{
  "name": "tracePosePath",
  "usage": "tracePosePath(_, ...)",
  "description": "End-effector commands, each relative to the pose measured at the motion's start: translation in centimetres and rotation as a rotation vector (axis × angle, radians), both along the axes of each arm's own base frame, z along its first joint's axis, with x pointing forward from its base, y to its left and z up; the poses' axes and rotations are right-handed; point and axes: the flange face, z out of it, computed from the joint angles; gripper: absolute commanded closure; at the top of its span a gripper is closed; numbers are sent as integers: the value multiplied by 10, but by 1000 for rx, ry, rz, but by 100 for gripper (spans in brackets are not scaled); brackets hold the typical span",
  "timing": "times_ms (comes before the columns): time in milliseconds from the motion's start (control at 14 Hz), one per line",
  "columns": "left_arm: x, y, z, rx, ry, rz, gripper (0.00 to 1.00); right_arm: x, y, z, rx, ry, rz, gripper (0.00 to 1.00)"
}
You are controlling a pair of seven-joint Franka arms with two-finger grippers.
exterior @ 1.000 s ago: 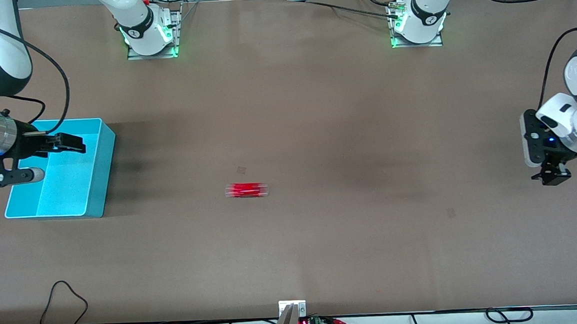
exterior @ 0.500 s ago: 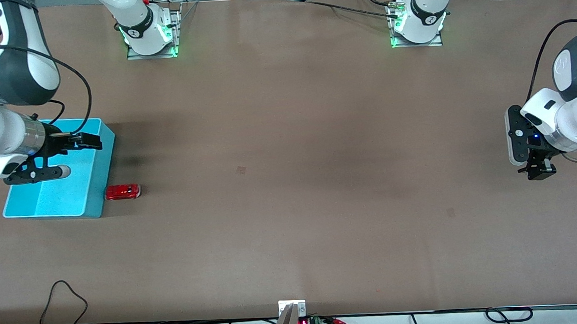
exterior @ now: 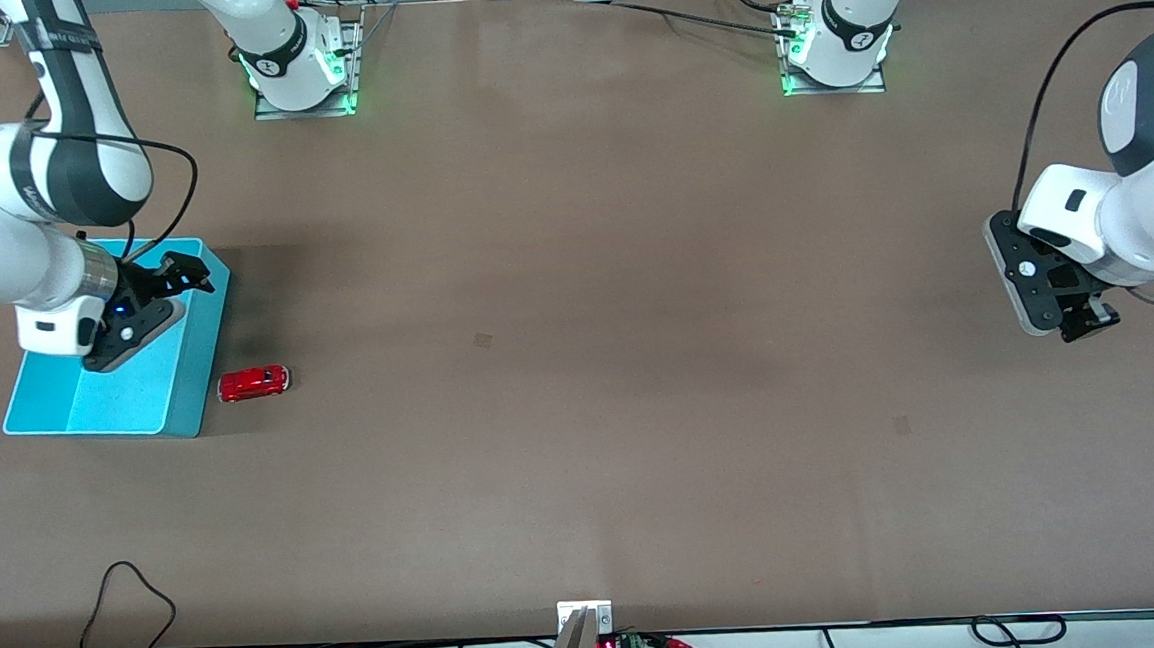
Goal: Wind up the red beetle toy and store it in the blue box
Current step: 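Lower the right gripper onto the car while the left gripper withdraws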
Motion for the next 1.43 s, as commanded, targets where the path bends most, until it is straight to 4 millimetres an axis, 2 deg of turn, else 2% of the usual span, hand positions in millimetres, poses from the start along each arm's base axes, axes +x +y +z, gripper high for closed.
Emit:
tracePosePath(0,-6,-20,22,19,5,144,0,8,-3,-28,30,-38,310,0)
tracePosePath(71,-9,-31,25,26,2,200,0,11,-2,-40,34,-41,366,0)
tracePosePath(214,-14,-32,26,64,-5,353,0,16,-1,-55,9,-54,449,0)
tracePosePath(286,-17,-30,29,56,-14,477,0,18,-1,-63,-2,-57,476,0)
tracePosePath(357,-20,-17,29,22,-6,635,0,20,1,-71,-4,-64,492,0)
tracePosePath(571,-49,1,29,-72,-116,1025,0,25,1,-92,-6,-89,536,0)
tracePosePath(643,-56,2,33,-108,-173,1087,0,26,1,-99,-5,-92,546,0)
tracePosePath(786,-68,5,46,-145,-256,1129,0,28,6,-108,-6,-108,556,0)
tracePosePath(929,-76,11,44,-136,-252,1141,0,29,12,-118,-2,-116,563,0)
tracePosePath(1071,-79,17,42,-129,-242,1149,0,25,30,-132,3,-124,587,0)
tracePosePath(1214,-79,19,42,-99,-247,1131,0,15,33,-145,-5,-162,591,0)
tracePosePath(1357,-80,20,42,-74,-223,1127,0,14,32,-149,-5,-162,595,0)
